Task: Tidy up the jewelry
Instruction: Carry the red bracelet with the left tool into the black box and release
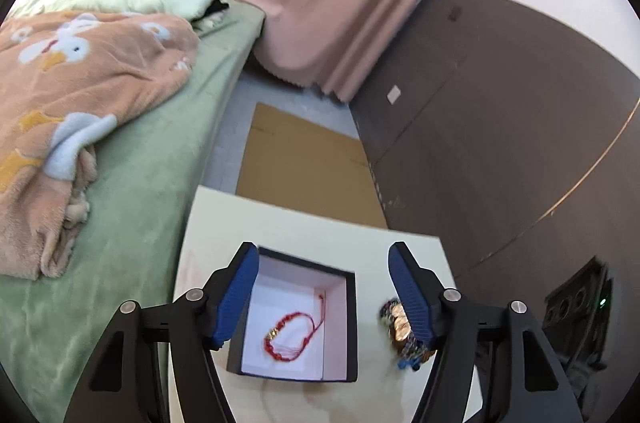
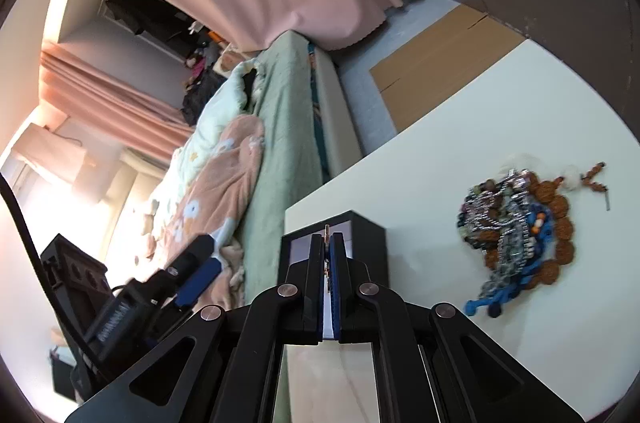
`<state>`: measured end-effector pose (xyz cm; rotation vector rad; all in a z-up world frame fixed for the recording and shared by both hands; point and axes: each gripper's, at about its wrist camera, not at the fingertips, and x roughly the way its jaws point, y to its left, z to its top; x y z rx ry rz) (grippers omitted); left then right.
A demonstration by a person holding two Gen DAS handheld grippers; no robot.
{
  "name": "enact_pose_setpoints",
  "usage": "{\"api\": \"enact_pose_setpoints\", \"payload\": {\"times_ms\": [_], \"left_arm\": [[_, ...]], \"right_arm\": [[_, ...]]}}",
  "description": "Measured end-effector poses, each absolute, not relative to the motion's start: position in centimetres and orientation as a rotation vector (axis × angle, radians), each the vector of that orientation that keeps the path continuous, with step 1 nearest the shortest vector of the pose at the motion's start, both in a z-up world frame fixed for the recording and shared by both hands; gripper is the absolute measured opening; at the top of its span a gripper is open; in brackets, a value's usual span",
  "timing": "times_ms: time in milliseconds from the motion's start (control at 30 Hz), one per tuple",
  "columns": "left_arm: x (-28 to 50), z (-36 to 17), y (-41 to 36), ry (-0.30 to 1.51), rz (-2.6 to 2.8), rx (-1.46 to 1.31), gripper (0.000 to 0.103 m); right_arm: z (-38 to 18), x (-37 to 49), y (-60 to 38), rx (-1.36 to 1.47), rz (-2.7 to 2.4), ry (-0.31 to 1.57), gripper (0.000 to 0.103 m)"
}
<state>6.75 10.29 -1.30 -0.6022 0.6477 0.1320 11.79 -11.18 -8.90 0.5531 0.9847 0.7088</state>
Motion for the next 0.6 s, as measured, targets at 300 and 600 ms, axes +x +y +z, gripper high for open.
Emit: {"api": "enact_pose_setpoints", "payload": {"times_ms": [300,600], "left_arm": [[6.6,-1.1,11.5,0.643,0.150,-0.636,0.069],[6.6,-1.0,11.1,0.637,0.131,-0.623,0.069]], "right_arm": [[-9.4,11.7,-8.2,0.591,0.838,0.994,0.004],[-10.2,12.6,-10.0,0.584,0.746,1.061,0.048]]}}
